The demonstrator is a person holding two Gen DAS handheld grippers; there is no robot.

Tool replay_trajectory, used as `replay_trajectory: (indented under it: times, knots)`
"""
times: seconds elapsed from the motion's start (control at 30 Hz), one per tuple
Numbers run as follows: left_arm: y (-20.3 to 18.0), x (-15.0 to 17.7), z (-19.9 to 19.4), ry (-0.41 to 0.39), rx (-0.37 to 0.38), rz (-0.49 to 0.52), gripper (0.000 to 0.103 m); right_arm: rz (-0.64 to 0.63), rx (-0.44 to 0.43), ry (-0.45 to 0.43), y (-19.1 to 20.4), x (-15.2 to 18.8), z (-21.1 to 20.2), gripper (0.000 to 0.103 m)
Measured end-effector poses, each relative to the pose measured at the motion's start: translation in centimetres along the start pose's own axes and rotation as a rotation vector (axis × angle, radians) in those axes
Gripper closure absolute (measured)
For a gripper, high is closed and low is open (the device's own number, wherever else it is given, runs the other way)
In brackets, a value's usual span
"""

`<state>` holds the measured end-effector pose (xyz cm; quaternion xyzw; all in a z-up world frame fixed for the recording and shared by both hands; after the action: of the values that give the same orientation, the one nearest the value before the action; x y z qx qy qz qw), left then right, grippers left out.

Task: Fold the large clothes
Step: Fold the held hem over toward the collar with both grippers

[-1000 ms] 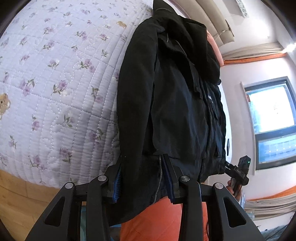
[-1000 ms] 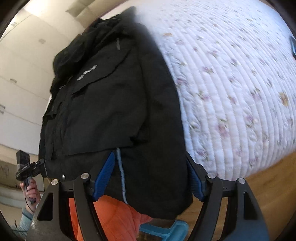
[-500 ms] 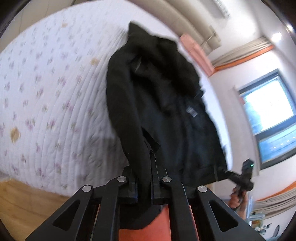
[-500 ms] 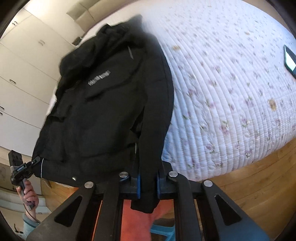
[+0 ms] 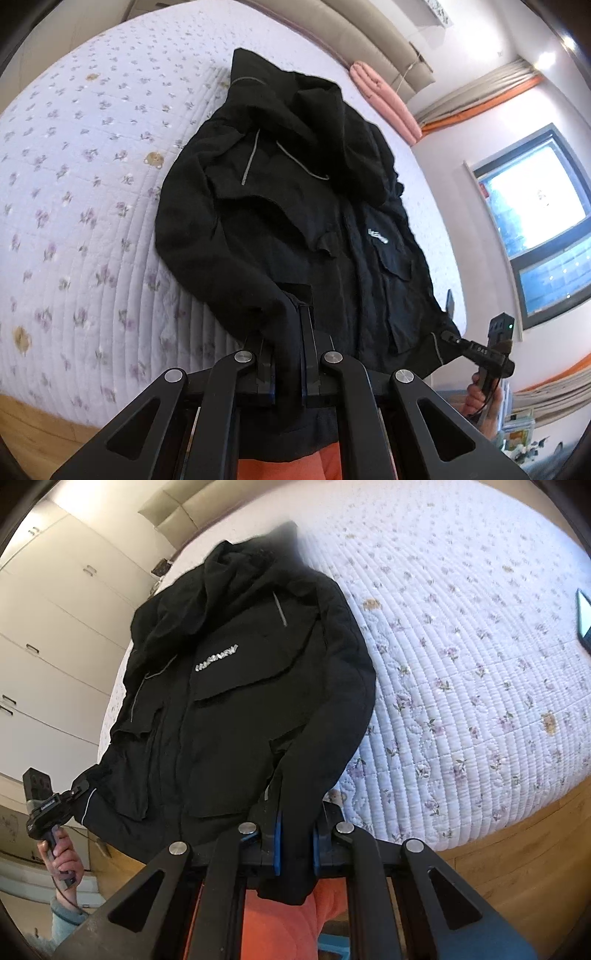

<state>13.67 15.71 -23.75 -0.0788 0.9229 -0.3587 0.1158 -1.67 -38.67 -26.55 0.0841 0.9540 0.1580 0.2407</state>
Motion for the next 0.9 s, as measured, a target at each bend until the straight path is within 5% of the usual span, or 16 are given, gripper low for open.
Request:
replay_trajectory:
  times: [0.2, 0.33, 0.5, 0.63, 0.9]
  knots:
    - [-0.6, -3.8, 1.2, 0.059, -0.024, -0.075, 0.095, 0.112, -0.055, 0.098, -2.5, -2.7, 1.5, 0.089]
    - [-3.6, -7.5, 0.1, 0.064, -0.03, -0.079, 0.095, 0.141, -0.05, 0.124, -2.2, -7.5, 0.0, 0.089]
    - [-8.4, -14.2, -2.2, 0.015, 0.006, -0.03, 0.094, 0.107, -0.034, 0.092, -0.4, -16.8, -2.9, 0.089]
    - [-11.1, -22.5, -3.1, -0.064, 0.04, -0.028, 0.094, 0.052, 0.014, 0.026, 1.1, -26.4, -4.2, 0.089]
    - [-11.7, -34.4, 2.4, -0.142, 0.006, -0.072, 0.094, 0.024, 0.088, -0.086, 1.4, -41.4, -0.8, 0.089]
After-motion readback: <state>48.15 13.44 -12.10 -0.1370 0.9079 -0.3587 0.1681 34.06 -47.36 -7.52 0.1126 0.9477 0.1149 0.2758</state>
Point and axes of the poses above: each gripper's, at about its wrist camera, not at the fingertips, and z roughly the way its jaws point, y to its left, x to its underside, the point moved 5 cm from there along z, roughly the way its jaws point, and after that the axes turned 15 degrees about -z, right-handed, at the moved point
